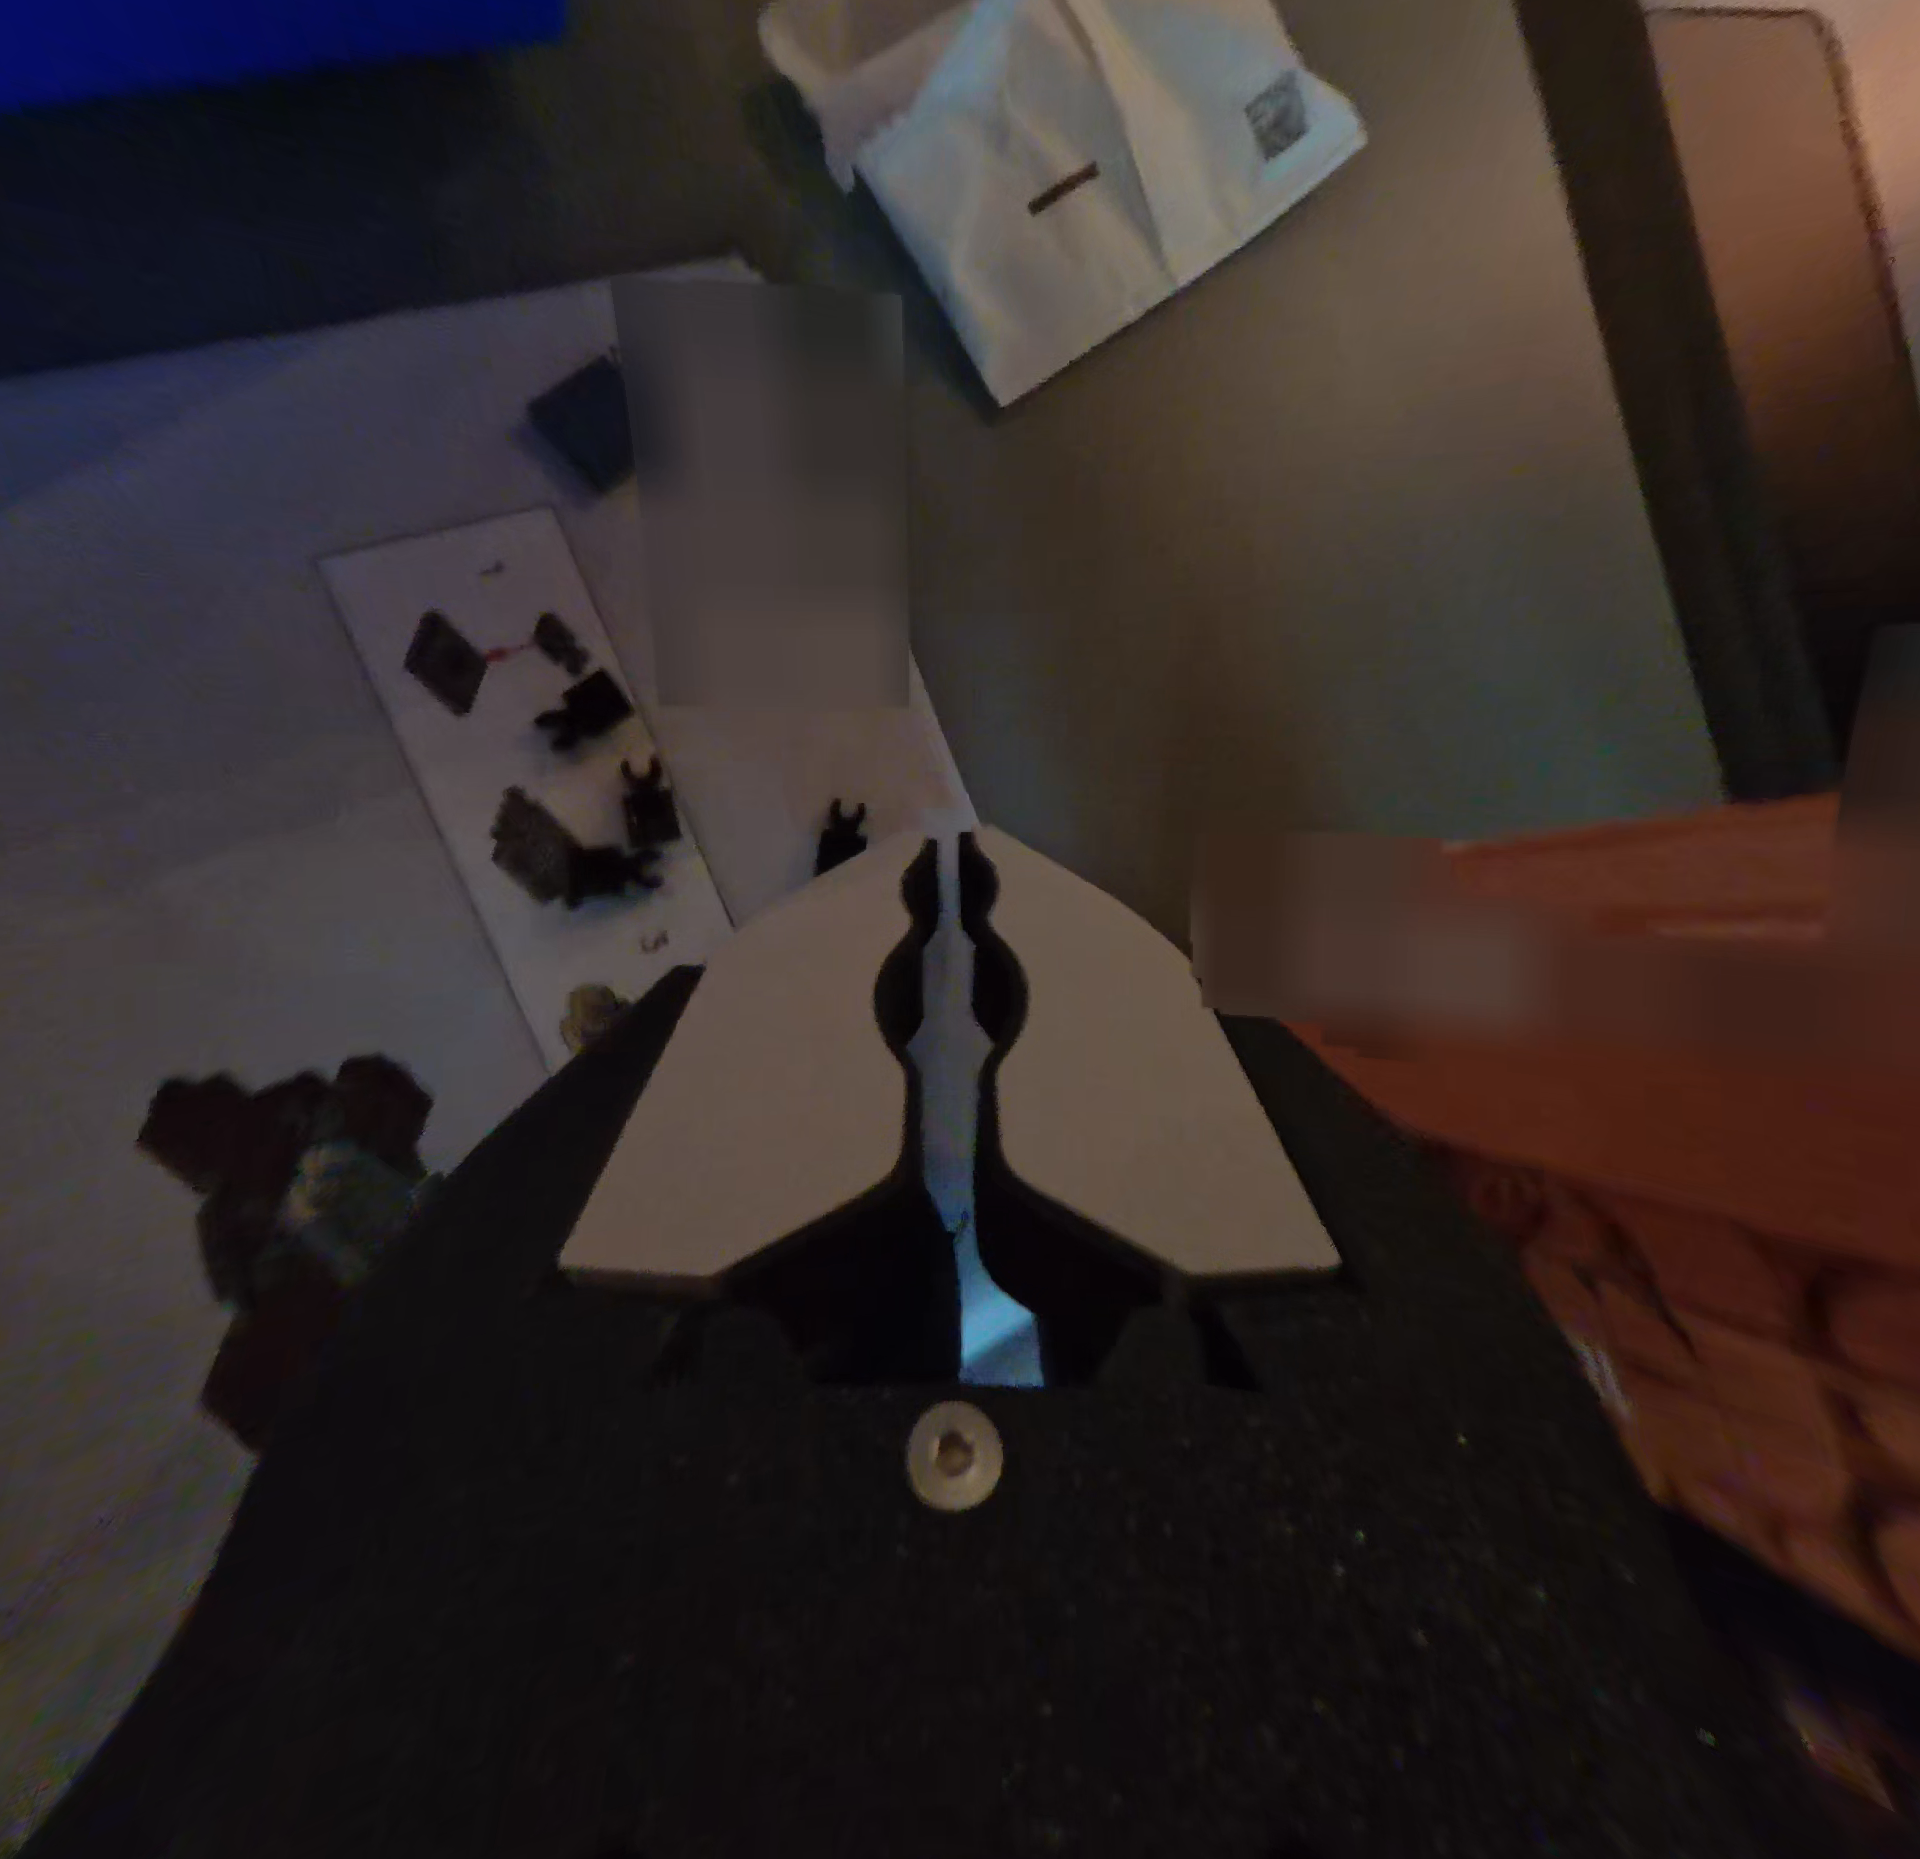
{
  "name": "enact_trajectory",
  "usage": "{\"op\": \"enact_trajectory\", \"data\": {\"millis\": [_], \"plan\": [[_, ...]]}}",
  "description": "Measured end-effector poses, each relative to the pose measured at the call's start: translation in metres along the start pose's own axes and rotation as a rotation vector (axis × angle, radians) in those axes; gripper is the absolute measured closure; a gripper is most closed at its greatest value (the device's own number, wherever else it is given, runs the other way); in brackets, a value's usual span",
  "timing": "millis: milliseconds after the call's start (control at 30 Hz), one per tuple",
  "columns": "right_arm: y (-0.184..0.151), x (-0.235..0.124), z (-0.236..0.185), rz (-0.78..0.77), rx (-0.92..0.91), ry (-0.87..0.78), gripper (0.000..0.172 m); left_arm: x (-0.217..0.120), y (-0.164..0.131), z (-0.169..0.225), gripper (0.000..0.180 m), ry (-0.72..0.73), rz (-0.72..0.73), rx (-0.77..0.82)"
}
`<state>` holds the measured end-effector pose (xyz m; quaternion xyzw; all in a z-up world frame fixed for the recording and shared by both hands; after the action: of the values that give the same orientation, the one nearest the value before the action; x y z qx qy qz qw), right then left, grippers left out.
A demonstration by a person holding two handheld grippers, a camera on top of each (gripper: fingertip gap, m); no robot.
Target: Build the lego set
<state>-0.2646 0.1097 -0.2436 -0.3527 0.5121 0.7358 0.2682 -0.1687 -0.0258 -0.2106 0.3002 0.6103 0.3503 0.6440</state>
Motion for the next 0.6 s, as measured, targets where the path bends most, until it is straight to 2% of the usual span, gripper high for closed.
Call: {"op": "enact_trajectory", "data": {"millis": [67, 167, 300, 600], "plan": [[0.003, 0.002, -0.002, 0.014, 0.03, 0.03, 0.172, -0.001, 0.0, 0.0, 0.151, 0.0, 0.007, 0.004], [0.01, -0.002, -0.021, 0.061, 0.004, 0.167, 0.171, -0.002, 0.0, 0.002, 0.151, -0.009, 0.014, 0.011], [0.009, -0.009, -0.013, 0.062, 0.007, 0.111, 0.17, -0.003, 0.0, 0.003, 0.15, -0.014, 0.019, 0.017], [0.009, -0.004, -0.028, 0.074, -0.037, 0.2, 0.17, -0.002, 0.0, 0.006, 0.15, -0.021, 0.009, 0.048]]}}
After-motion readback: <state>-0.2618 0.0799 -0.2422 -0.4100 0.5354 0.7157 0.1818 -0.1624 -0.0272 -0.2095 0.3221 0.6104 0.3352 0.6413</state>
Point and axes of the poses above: each gripper's, where its closed fingertips meet, x out along the fingers, y out of its top, z = x × y across the jaws, the point moved 3 cm from there along -x, back along the fingers, and after that the axes turned 5 degrees about y, right-handed, at the moved point
